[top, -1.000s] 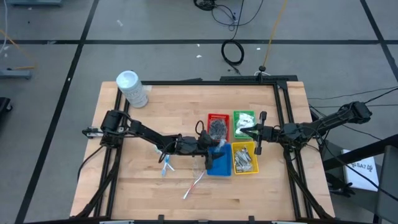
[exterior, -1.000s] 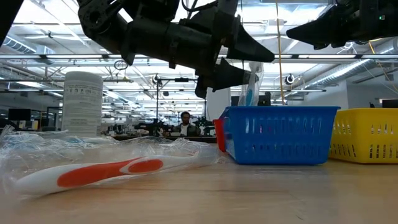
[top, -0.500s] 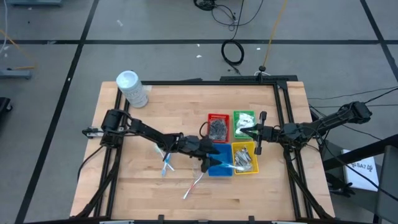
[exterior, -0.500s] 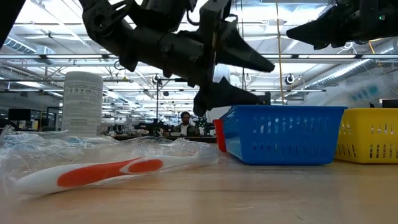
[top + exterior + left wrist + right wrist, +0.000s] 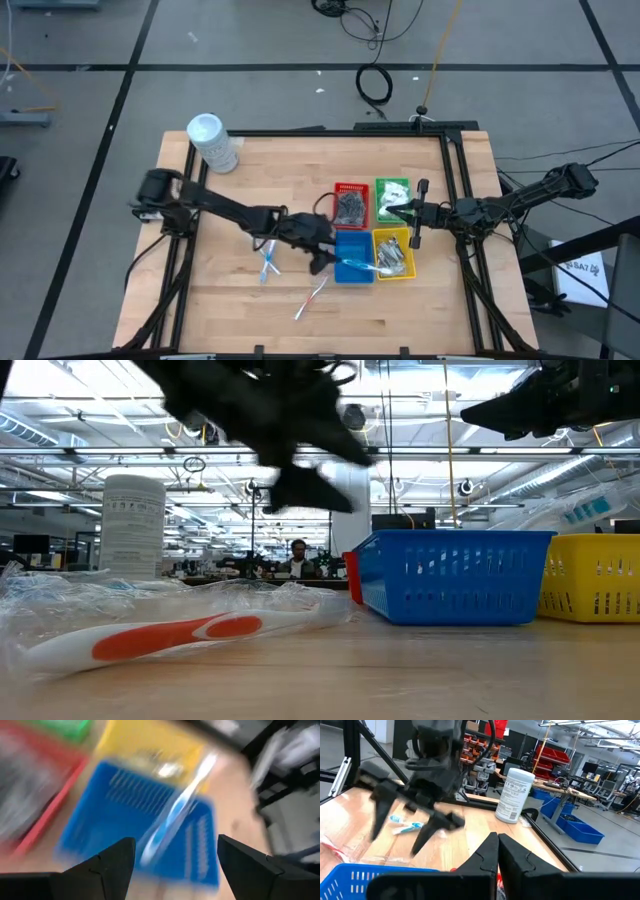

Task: Pick & Place Travel size toiletries
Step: Put the blue toothbrush into the blue bin

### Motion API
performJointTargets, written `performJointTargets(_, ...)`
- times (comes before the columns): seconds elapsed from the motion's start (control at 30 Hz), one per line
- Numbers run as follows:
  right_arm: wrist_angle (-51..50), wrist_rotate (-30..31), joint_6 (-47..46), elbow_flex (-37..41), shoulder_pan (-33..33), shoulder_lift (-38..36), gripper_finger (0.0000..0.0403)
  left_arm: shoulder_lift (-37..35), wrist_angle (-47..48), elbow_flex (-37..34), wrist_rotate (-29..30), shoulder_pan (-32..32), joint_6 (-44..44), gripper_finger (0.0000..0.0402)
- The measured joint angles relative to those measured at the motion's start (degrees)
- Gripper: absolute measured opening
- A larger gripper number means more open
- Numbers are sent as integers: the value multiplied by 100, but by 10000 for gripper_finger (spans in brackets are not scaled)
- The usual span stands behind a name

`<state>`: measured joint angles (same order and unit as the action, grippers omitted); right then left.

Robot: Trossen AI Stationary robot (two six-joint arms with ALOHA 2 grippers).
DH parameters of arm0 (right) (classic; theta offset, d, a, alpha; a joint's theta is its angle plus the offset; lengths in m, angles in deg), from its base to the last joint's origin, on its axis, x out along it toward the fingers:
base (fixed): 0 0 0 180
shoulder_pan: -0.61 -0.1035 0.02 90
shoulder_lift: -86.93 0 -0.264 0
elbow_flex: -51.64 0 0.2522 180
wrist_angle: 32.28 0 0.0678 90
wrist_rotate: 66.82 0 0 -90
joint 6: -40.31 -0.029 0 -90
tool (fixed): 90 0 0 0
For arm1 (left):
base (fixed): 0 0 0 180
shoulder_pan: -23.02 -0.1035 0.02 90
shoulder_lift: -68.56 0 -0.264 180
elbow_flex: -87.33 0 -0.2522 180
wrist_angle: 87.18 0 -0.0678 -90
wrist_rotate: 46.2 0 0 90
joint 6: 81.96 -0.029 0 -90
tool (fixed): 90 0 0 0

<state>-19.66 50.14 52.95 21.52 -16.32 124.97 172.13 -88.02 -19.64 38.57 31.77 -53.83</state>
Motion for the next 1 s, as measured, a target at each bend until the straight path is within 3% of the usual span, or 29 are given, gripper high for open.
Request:
performJointTargets(0.2, -94, -2, 0, -2, 2, 2, 0, -1112, 3530, 2, 905, 440, 1594, 273)
performJointTargets(0.4, -178, -2, 0, -2, 2, 2, 0, -1409, 5731, 0, 2031, 1050, 4276, 273)
performJointTargets(0.47, -164, -2, 0, -2, 2, 2, 0, -1348, 6057, -2, 2191, 1141, 4847, 273)
performJointTargets(0.57, -142, -2, -1, -2, 2, 2, 0, -1146, 6078, -2, 2185, 1128, 5030, 273)
performJointTargets(1.0, -136, 0, -140, -2, 2, 2, 0, -177, 6164, -3, 1118, 811, 5177, 273)
